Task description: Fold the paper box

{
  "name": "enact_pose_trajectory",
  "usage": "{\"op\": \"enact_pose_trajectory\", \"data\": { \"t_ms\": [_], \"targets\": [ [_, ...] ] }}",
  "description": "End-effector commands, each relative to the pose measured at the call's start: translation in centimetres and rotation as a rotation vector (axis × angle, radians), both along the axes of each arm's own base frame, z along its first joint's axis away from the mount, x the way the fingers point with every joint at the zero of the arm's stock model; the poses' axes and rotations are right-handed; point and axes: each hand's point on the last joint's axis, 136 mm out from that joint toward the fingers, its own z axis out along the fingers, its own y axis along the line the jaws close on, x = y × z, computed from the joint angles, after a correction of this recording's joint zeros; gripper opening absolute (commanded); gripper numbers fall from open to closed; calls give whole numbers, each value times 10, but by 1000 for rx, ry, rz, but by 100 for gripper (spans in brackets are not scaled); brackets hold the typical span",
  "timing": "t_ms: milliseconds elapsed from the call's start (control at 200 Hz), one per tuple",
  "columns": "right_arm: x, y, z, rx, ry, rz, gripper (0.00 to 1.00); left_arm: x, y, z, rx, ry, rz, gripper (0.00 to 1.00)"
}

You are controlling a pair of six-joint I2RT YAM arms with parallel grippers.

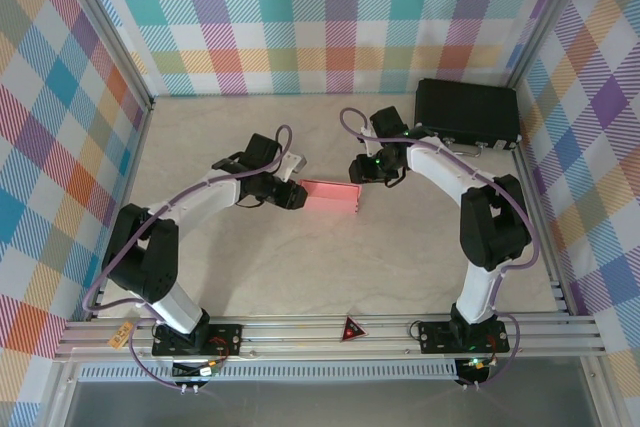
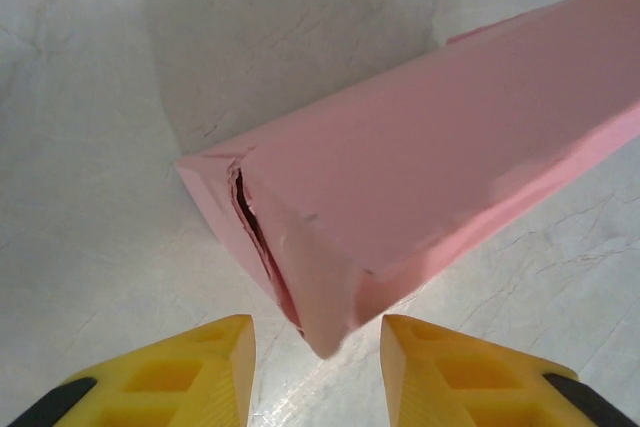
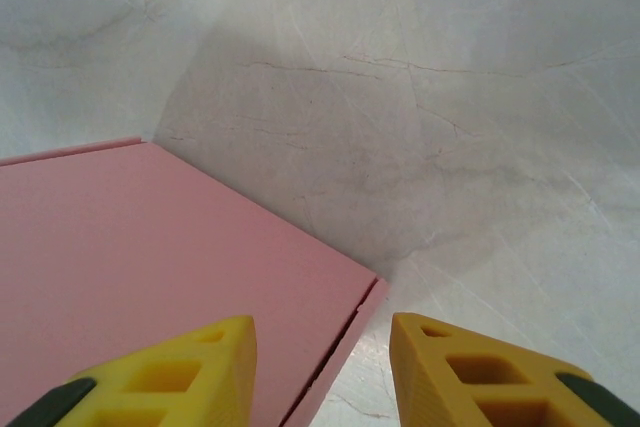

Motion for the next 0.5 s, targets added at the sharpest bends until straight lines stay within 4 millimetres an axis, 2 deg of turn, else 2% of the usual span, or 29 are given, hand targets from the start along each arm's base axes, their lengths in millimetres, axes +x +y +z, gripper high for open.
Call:
{"op": "enact_pose_trajectory", "data": {
  "t_ms": [0,280,495],
  "targets": [
    [3,-2,-1,-20,5,14,41,8,-9,8,-25,-20,-15,37],
    [6,-4,-1,-28,1,15,40,12,-13,19,-55,-53,-5,37],
    [9,-4,0,-34,0,23,41,16,-13,16,-54,-59,6,41]
  ]
}}
